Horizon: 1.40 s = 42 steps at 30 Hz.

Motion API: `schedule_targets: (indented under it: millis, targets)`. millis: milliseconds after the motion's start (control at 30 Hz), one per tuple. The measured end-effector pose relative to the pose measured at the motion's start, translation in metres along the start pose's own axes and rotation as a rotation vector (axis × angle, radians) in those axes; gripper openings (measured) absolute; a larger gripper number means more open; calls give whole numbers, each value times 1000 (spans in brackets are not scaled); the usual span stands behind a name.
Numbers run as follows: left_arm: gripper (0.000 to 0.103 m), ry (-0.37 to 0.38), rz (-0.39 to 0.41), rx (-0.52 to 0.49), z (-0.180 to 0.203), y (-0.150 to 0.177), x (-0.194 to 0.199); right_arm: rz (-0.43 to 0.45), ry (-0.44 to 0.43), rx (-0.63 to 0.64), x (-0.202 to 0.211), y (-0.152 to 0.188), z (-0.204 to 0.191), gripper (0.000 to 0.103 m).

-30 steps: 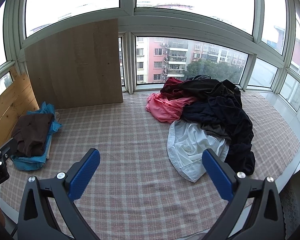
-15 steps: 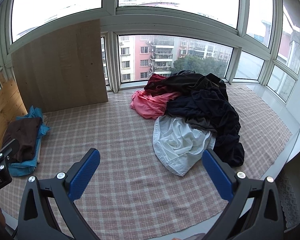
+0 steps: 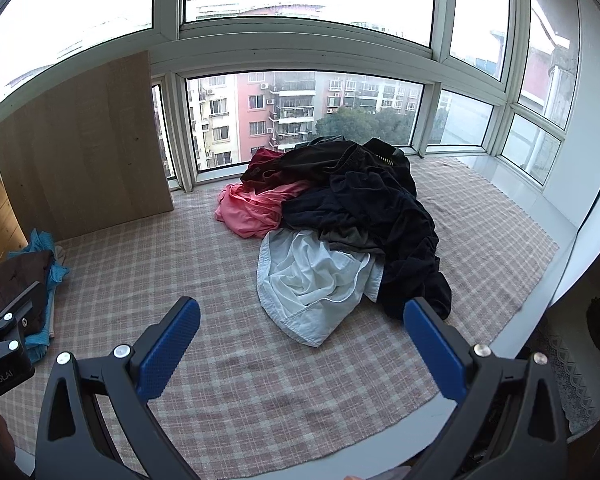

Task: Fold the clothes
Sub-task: 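Move both grippers toward the clothes pile on the bed, then grasp the navy sweatshirt in the pile with the right gripper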

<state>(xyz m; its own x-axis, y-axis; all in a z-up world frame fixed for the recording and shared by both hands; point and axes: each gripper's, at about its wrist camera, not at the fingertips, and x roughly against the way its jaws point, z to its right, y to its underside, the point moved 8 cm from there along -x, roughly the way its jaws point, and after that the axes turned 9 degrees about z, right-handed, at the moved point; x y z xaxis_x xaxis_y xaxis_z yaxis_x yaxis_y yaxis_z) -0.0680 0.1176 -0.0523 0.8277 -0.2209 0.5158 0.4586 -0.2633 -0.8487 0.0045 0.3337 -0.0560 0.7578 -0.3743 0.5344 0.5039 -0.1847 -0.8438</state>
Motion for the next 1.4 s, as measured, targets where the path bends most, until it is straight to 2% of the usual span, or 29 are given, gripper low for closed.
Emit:
schedule_targets:
  millis: [367, 500, 667, 733, 800, 867, 967, 1033, 1167, 1267, 1400]
  targets:
    - [103, -52, 14, -19, 55, -24, -7, 7, -49, -27, -32, -17, 61, 103]
    - [103, -52, 7, 0, 75, -33, -17, 14, -124, -64, -51, -31, 93, 103]
    - [102, -57, -9, 11, 94, -40, -31, 62, -283, -146, -76, -49, 143, 103]
    - [102, -66, -20, 13, 96, -38, -38, 89, -252, -155, -90, -55, 171, 103]
    - [102, -76, -30, 16, 99, -37, -44, 81, -237, -157, -109, -58, 197, 103]
    - [102, -80, -40, 28, 101, -35, -51, 40, -267, -172, -131, -58, 217, 103]
    - [102, -75, -51, 69, 100, -32, -60, -30, -258, -179, -165, -55, 242, 103]
    - [102, -88, -39, 83, 97, -31, -63, -45, -242, -151, -184, -54, 250, 103]
    - [102, -115, -54, 116, 91, -29, -76, 18, -229, -111, -204, -57, 253, 103]
    - [95, -117, -68, 139, 88, -25, -87, 59, -232, -73, -214, -61, 243, 103]
    - [95, -121, -72, 157, 84, -26, -98, 49, -243, -14, -237, -64, 225, 103]
